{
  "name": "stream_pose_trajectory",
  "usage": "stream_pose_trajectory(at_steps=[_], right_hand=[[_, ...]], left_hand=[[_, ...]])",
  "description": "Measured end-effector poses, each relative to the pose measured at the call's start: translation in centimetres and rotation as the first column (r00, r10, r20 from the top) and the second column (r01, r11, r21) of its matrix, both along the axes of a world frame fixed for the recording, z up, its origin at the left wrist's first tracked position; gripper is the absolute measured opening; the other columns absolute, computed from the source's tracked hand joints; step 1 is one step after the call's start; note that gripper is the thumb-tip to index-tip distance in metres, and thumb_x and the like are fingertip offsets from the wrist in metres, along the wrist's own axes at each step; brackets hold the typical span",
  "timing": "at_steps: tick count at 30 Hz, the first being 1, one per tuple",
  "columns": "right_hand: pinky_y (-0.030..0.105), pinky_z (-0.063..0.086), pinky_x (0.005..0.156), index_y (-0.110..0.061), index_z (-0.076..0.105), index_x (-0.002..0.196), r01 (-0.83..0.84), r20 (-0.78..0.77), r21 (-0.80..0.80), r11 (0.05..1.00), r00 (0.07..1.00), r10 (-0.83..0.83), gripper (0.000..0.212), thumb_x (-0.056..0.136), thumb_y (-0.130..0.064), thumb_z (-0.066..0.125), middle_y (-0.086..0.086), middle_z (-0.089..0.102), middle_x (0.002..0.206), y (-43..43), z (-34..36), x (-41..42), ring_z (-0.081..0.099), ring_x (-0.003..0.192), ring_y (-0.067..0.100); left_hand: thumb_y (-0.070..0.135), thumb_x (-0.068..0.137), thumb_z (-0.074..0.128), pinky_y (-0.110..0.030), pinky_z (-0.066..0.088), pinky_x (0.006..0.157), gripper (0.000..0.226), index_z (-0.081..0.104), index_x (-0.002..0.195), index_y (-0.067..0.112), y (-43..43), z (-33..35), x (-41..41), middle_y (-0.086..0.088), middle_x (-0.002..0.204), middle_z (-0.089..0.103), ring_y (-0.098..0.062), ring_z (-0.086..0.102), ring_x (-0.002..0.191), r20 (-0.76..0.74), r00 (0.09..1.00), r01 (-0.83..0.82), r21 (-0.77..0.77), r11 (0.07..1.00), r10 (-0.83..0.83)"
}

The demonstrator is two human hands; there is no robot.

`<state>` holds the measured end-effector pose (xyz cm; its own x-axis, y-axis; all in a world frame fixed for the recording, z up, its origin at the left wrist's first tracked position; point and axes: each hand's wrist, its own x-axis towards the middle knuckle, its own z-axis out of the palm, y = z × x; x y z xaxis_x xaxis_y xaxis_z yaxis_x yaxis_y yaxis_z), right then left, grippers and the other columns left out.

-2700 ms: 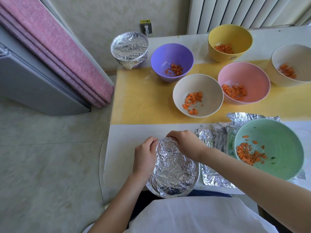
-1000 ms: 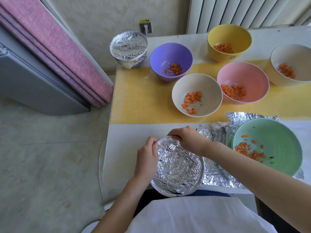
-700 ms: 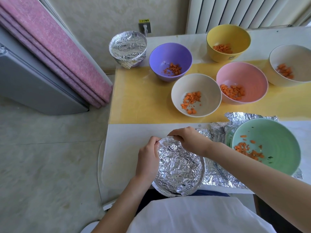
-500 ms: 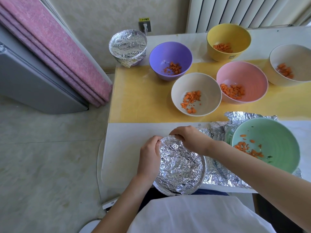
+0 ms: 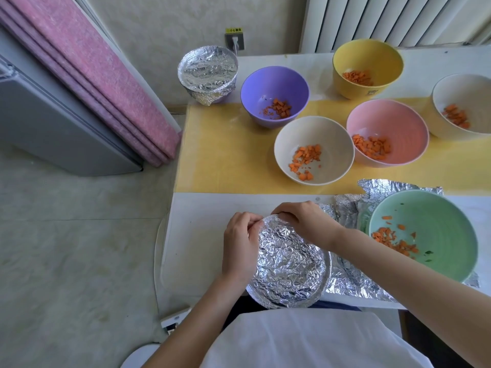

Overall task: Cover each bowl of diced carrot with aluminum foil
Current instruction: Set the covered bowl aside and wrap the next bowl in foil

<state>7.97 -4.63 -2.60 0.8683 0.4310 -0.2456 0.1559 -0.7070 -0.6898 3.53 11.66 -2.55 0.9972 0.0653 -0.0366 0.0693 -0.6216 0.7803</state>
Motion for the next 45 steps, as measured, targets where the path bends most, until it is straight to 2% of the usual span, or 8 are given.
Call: stream_pose_trajectory(at_steps=[4, 12, 17, 22, 25, 29, 36, 45], right_hand=[[0.017, 0.037, 0.075, -0.013, 0.069, 0.109, -0.034, 0.037, 0.045, 0.998, 0.999, 0.032, 0.025, 0.093, -0.005, 0.052, 0.0, 0.07, 0.104, 0.5, 0.6, -0.1, 0.061, 0.093, 0.011], [0.037, 0.051, 0.081, -0.022, 0.06, 0.121, -0.164, 0.0, -0.095, 0.982, 0.986, 0.164, 0.044, 0.091, 0.005, 0.045, -0.002, 0.068, 0.112, 0.7, -0.3, 0.5, 0.064, 0.099, 0.018], [0.043, 0.051, 0.074, -0.027, 0.06, 0.118, -0.15, 0.014, -0.128, 0.98, 0.988, 0.153, 0.06, 0.077, 0.013, 0.042, 0.002, 0.07, 0.103, 1.1, -0.9, 0.5, 0.063, 0.092, 0.024], [0.042, 0.049, 0.086, -0.025, 0.057, 0.124, -0.098, 0.002, -0.082, 0.992, 0.995, 0.099, 0.034, 0.097, -0.011, 0.043, -0.002, 0.064, 0.12, 1.9, -0.9, 0.0, 0.06, 0.108, 0.022], [0.028, 0.043, 0.095, -0.017, 0.056, 0.127, 0.022, -0.023, -0.017, 1.0, 0.999, -0.023, 0.031, 0.1, -0.018, 0.041, -0.001, 0.061, 0.126, 1.4, -0.4, 0.0, 0.058, 0.112, 0.019], [0.024, 0.042, 0.087, -0.014, 0.061, 0.122, 0.059, -0.062, 0.005, 0.998, 0.996, -0.058, 0.029, 0.099, -0.014, 0.043, 0.001, 0.066, 0.117, 0.5, -0.6, 0.0, 0.061, 0.106, 0.02], [0.018, 0.035, 0.072, -0.015, 0.065, 0.115, 0.081, -0.028, 0.034, 0.996, 0.996, -0.08, 0.029, 0.095, -0.005, 0.048, 0.002, 0.07, 0.103, 0.3, -0.7, -0.6, 0.062, 0.094, 0.02], [0.041, 0.047, 0.085, -0.02, 0.059, 0.121, -0.103, -0.074, -0.12, 0.987, 0.993, 0.095, 0.031, 0.097, -0.013, 0.042, 0.005, 0.068, 0.111, 1.7, -0.5, 1.0, 0.061, 0.102, 0.026]], left_hand=[[0.006, 0.086, 0.063, -0.017, 0.043, 0.068, 0.008, 0.064, 0.083, 0.012, 0.0, 0.0, 0.0, 0.014, 0.078, 0.051, -0.009, 0.055, 0.074, 0.015, 1.0, 0.007, 0.005, 1.0, -0.007], [0.005, 0.085, 0.064, -0.012, 0.04, 0.066, 0.007, 0.065, 0.083, 0.012, 0.2, -0.2, 0.0, 0.015, 0.076, 0.051, -0.008, 0.055, 0.072, 0.026, 1.0, 0.006, 0.008, 1.0, -0.006], [0.005, 0.086, 0.062, -0.023, 0.042, 0.067, 0.008, 0.061, 0.082, 0.011, 0.2, -0.5, -0.2, 0.009, 0.077, 0.052, -0.014, 0.055, 0.073, 0.037, 0.999, -0.001, 0.029, 1.0, 0.0], [0.005, 0.088, 0.058, -0.024, 0.039, 0.067, 0.008, 0.057, 0.083, 0.012, 0.8, -0.7, -0.2, 0.008, 0.08, 0.049, -0.017, 0.052, 0.075, -0.008, 1.0, 0.0, 0.052, 0.999, 0.0], [0.006, 0.09, 0.055, -0.02, 0.035, 0.067, 0.007, 0.056, 0.086, 0.012, 1.4, -0.4, 0.3, 0.004, 0.083, 0.051, -0.015, 0.052, 0.075, -0.057, 0.998, 0.003, 0.045, 0.999, -0.001], [0.02, 0.092, 0.055, -0.019, 0.034, 0.076, 0.016, 0.06, 0.107, 0.016, 1.9, -0.5, 1.0, 0.001, 0.094, 0.049, -0.013, 0.05, 0.087, -0.193, 0.979, 0.08, 0.037, 0.996, -0.072], [0.016, 0.09, 0.059, -0.026, 0.045, 0.074, 0.008, 0.066, 0.09, 0.011, 1.2, -0.6, 1.0, 0.003, 0.083, 0.068, -0.017, 0.062, 0.081, -0.155, 0.986, 0.06, -0.011, 0.998, -0.061], [0.013, 0.09, 0.06, -0.017, 0.041, 0.064, 0.007, 0.067, 0.087, 0.011, 1.5, -1.1, 0.6, 0.005, 0.075, 0.068, -0.013, 0.062, 0.073, -0.114, 0.993, 0.018, 0.011, 1.0, -0.017]])
